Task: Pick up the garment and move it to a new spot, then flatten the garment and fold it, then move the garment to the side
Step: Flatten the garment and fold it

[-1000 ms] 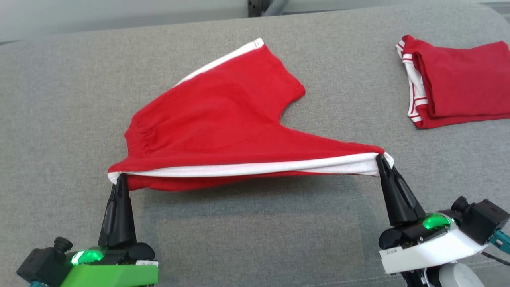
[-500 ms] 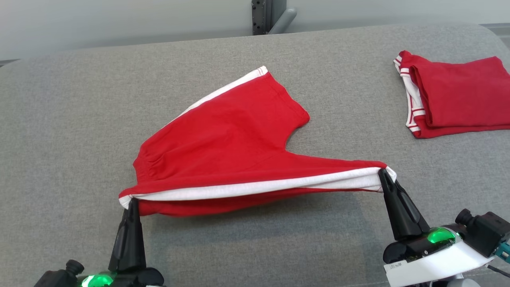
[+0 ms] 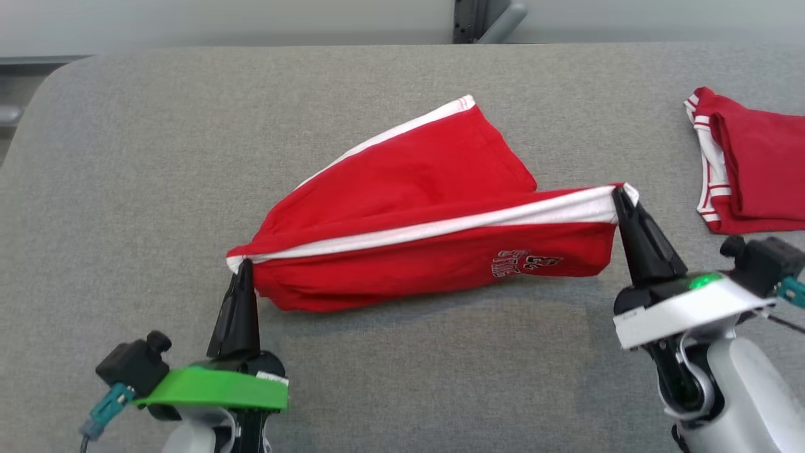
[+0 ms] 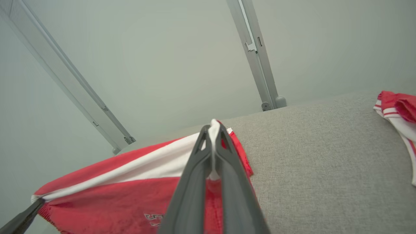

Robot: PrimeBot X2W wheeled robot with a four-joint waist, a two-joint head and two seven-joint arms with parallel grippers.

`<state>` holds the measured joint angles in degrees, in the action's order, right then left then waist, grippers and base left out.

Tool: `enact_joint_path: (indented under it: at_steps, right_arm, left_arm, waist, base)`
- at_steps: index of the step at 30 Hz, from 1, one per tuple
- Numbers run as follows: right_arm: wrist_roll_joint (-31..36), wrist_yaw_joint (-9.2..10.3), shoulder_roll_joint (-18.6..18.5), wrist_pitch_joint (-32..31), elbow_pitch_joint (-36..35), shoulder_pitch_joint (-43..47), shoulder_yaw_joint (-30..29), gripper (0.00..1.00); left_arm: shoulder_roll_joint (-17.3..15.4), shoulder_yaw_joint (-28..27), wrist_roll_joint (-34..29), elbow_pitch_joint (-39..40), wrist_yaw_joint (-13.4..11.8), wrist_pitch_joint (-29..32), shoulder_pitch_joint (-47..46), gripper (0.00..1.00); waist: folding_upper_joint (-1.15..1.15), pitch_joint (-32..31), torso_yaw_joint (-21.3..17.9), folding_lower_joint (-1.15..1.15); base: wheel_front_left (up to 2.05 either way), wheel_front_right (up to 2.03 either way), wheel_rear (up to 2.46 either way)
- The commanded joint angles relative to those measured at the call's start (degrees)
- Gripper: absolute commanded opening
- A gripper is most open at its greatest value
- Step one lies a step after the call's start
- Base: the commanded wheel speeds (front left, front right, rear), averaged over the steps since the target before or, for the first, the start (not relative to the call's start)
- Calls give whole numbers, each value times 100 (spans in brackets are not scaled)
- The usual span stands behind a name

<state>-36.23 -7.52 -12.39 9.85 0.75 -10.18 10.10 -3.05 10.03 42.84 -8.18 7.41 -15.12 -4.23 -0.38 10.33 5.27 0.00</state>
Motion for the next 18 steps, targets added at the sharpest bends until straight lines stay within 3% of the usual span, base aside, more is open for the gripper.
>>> enact_joint_path:
  at_steps: [1,4,10,18]
  right_arm:
    - [68,7,-78,-40,254,-335,-24,0]
    - [103,7,-188,-105,771,-911,6,0]
    - [20,8,-408,-311,1789,-2052,254,0]
    - [-57,8,-590,-501,2915,-3257,772,0]
  left_arm:
    - [-1,11,63,-225,3,-3,-289,0]
    - [5,239,286,-667,-39,-3,-755,0]
    - [2,621,740,-1389,-450,-3,-1637,0]
    - [2,1133,1200,-2042,-773,-3,-2470,0]
  waist:
    - [38,221,270,0]
    - [38,378,500,0]
    - [38,698,868,0]
    - [38,1103,1125,0]
  base:
    - [0,0,0]
    - [0,0,0]
    - [0,0,0]
    - [0,0,0]
